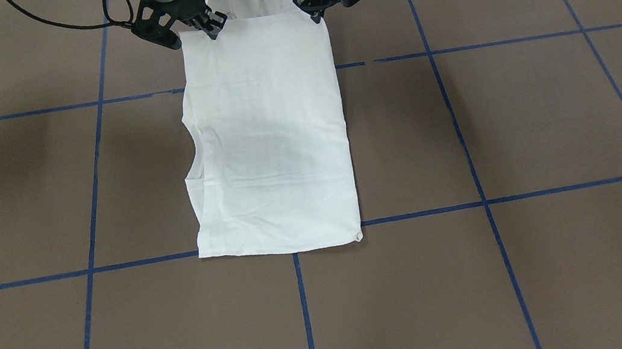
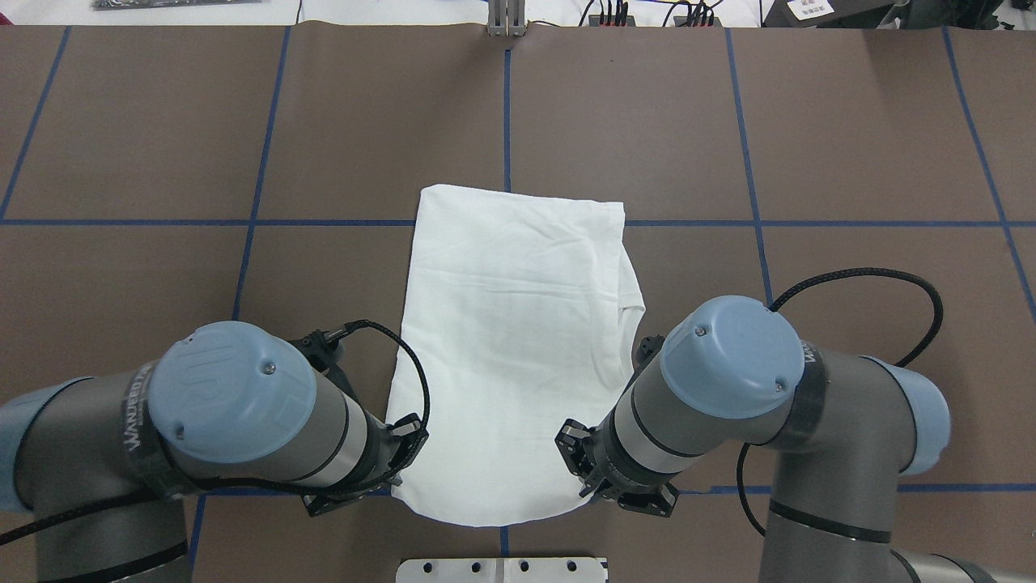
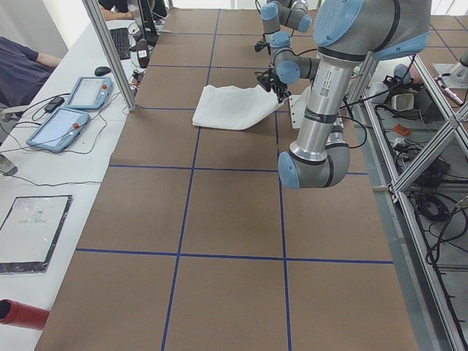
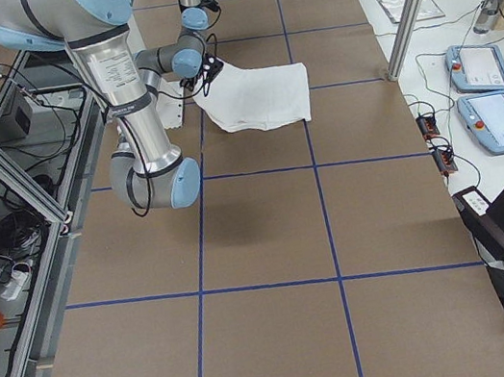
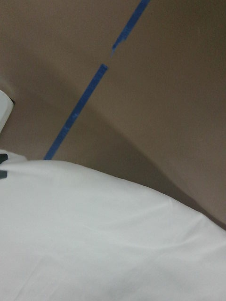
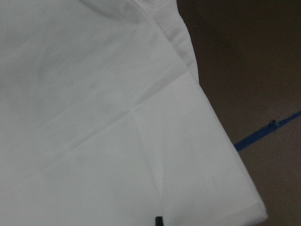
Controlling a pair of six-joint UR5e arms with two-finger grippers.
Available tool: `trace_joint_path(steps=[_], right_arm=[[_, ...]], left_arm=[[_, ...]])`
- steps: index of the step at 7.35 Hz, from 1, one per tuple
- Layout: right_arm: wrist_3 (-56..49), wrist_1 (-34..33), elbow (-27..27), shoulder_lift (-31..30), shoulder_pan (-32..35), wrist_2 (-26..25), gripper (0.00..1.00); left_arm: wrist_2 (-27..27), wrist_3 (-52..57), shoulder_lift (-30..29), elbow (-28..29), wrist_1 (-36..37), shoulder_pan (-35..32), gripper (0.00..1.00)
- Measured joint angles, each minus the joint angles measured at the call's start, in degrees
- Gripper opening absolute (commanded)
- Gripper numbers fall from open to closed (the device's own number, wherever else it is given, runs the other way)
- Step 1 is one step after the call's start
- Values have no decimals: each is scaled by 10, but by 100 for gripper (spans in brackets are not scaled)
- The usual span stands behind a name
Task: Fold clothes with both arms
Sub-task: 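Lift the near edge with both grippers and fold it away from the robot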
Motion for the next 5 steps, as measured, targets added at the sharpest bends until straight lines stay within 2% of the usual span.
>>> trace_joint_path(steps=[2,5], right_arm=[[-1,-17,17,2,13,22,0],[-33,-18,-20,34,66,15,0]], left_arm=[[-16,2,-9,-32,37,7,0],[-16,45,-35,5,38,-27,0]])
